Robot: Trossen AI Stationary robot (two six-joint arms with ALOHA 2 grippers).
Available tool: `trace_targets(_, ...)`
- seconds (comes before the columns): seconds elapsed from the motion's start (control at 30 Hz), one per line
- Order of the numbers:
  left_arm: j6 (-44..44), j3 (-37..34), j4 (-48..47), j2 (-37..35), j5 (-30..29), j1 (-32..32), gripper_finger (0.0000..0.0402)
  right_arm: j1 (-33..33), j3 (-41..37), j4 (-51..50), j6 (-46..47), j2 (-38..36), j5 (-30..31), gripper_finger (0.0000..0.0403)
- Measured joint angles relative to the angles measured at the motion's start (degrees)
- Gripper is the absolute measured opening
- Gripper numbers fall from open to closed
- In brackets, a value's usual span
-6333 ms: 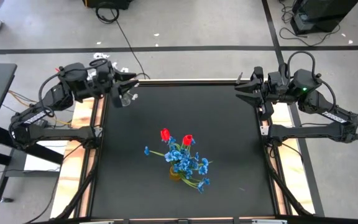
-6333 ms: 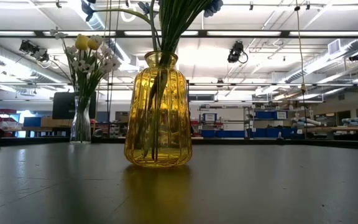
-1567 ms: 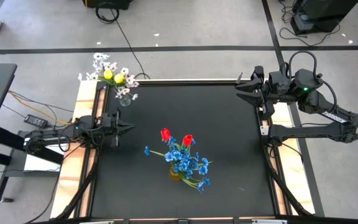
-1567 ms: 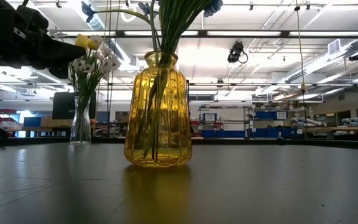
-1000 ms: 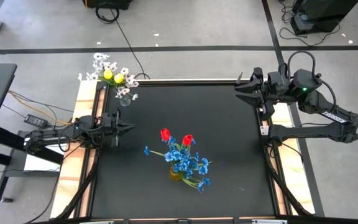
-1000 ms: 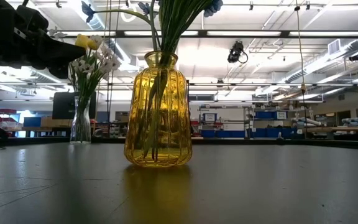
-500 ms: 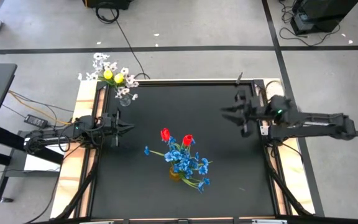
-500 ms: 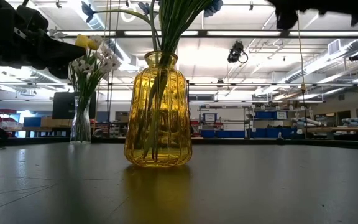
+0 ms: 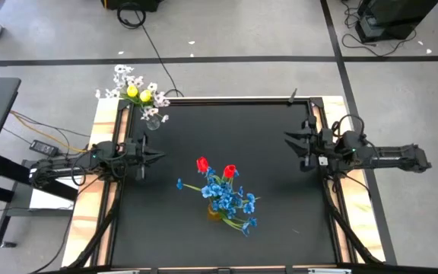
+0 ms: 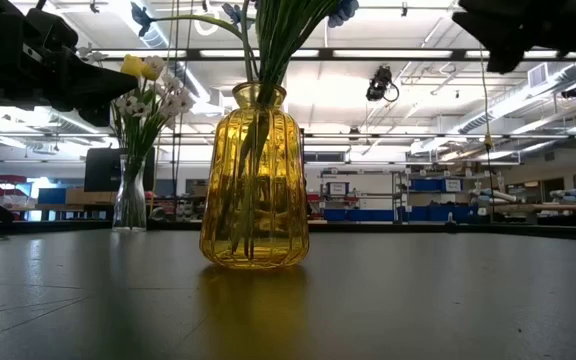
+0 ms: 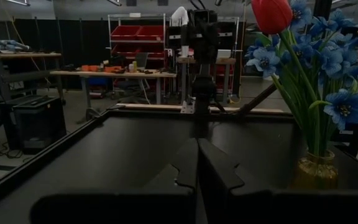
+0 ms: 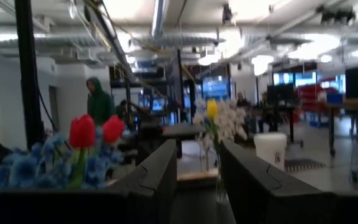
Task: Sort flowers into vase by color
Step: Return to Home Position
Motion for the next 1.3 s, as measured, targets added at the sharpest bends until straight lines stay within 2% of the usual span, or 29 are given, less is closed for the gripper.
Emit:
trace_targets(0.17, 0.0, 0.0, 0.0, 0.0, 0.0, 0.0, 0.0018, -0.4, -0.2, -11.7, 4.1, -8.2, -0.2, 0.0133)
trace_targets(0.3, 0.0, 0.0, 0.0, 0.0, 0.0, 0.0, 0.0018, -0.4, -0.3, -18.9, 7.2, -12.0, -0.2, 0.0133)
trace_targets(0.43, 0.0, 0.0, 0.0, 0.0, 0.0, 0.0, 0.0018, -0.4, -4.3, -18.9, 8.2, -14.2, -1.8, 0.0133)
trace_targets(0.6, 0.0, 0.0, 0.0, 0.0, 0.0, 0.0, 0.0018, -0.4, -10.9, -13.3, 8.4, -16.0, -5.6, 0.0133)
trace_targets(0.8, 0.0, 0.0, 0.0, 0.0, 0.0, 0.0, 0.0018, -0.8, -10.8, -17.1, 7.3, -16.3, -2.5, 0.0133)
trace_targets(0.9, 0.0, 0.0, 0.0, 0.0, 0.0, 0.0, 0.0018, -1.0, -10.8, -20.4, 10.3, -16.3, -1.7, 0.0133)
trace_targets(1.07, 0.0, 0.0, 0.0, 0.0, 0.0, 0.0, 0.0018, -1.0, -10.8, -23.1, 15.0, -16.2, -3.8, 0.0133)
trace_targets(1.3, 0.0, 0.0, 0.0, 0.0, 0.0, 0.0, 0.0018, -1.0, -10.8, -20.9, 15.4, -16.2, -4.8, 0.0133)
